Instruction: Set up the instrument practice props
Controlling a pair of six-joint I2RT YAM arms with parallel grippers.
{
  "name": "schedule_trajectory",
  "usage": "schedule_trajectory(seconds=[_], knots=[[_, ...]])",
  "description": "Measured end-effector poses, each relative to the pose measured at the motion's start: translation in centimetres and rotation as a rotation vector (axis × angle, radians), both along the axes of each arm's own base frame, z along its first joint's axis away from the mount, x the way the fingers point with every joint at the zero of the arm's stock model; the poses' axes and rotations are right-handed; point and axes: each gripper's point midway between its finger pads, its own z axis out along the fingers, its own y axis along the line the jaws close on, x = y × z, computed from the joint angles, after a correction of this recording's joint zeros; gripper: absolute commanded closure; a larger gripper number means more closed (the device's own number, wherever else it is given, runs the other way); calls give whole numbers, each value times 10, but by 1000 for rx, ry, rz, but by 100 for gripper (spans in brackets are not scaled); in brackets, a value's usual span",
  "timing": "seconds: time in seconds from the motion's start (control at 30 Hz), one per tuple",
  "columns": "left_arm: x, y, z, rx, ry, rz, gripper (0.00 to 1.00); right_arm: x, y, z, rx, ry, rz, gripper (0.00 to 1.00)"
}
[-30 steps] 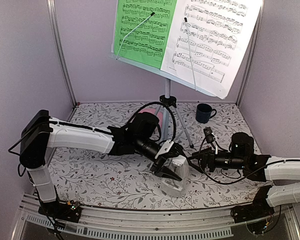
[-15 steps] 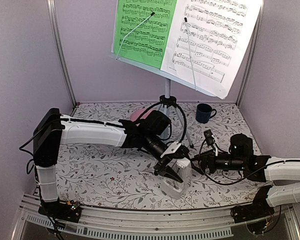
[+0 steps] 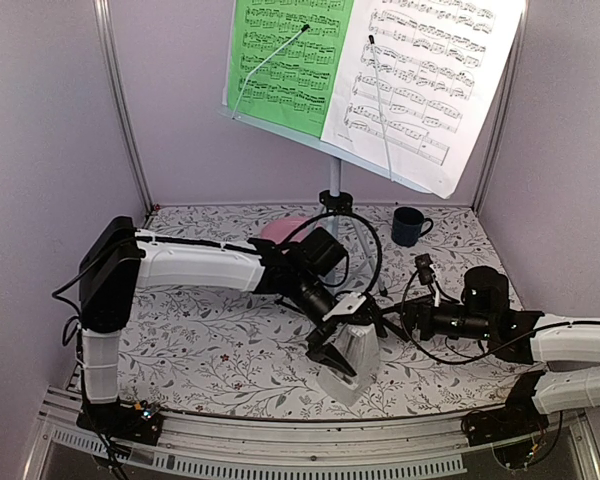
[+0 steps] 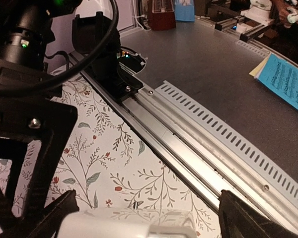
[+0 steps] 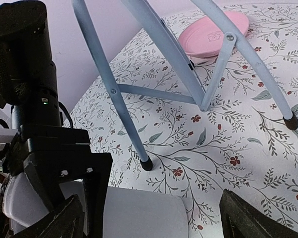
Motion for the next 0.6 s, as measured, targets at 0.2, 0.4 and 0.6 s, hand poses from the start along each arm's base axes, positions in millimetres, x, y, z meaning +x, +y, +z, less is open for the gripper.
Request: schedule_trajectory(seconds=[0.2, 0.4, 0.6], knots=[[7, 17, 23, -5, -91, 120, 1, -2, 4, 9, 26, -24, 28, 3], [17, 59, 69, -169, -179, 406, 1, -16, 12, 13, 39, -34, 103, 4], [33, 93, 73, -212, 7, 738, 1, -16, 15, 20, 46, -47, 116, 3]])
